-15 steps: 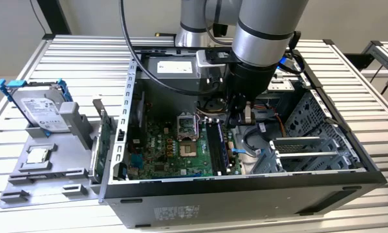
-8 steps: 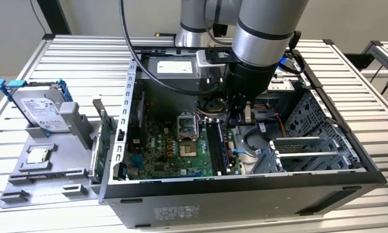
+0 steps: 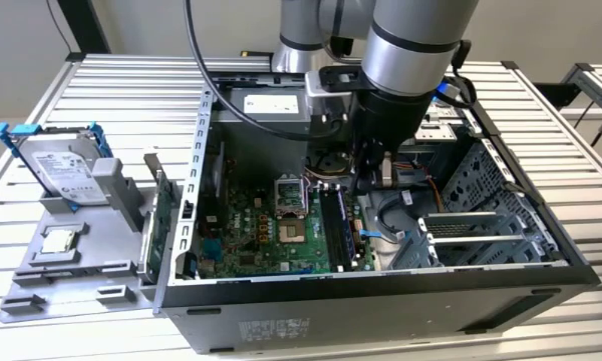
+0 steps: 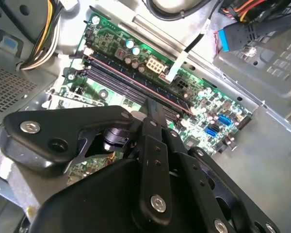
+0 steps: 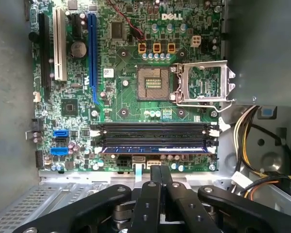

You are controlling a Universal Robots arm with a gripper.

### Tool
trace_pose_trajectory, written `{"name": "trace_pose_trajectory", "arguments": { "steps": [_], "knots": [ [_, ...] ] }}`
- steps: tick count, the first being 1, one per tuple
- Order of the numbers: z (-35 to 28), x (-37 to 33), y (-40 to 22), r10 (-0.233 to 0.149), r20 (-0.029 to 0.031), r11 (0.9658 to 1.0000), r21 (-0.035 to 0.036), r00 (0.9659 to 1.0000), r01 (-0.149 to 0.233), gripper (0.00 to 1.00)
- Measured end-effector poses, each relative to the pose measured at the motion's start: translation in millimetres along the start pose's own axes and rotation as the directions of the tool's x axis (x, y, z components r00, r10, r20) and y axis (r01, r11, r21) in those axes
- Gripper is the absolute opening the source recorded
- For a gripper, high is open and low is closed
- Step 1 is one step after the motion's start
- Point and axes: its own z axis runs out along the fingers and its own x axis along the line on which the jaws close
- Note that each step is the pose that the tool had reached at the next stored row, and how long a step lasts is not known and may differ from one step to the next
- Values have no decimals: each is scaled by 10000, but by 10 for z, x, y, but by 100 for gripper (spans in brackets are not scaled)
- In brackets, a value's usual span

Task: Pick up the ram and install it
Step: 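Press down the ram until it locks into place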

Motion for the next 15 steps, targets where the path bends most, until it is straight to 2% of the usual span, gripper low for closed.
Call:
{"name": "trace_pose_trajectory", "arguments": {
  "steps": [2,9,13,15],
  "knots": [
    [-38,0,0,0,1,10000,0,10000,0,0],
    [-51,-1,1,0,-2,10000,0,10000,0,0],
    [-208,0,2,0,-3,10000,1,10000,0,0],
    [-235,0,2,0,0,10000,2,10000,0,0]
  ]
}}
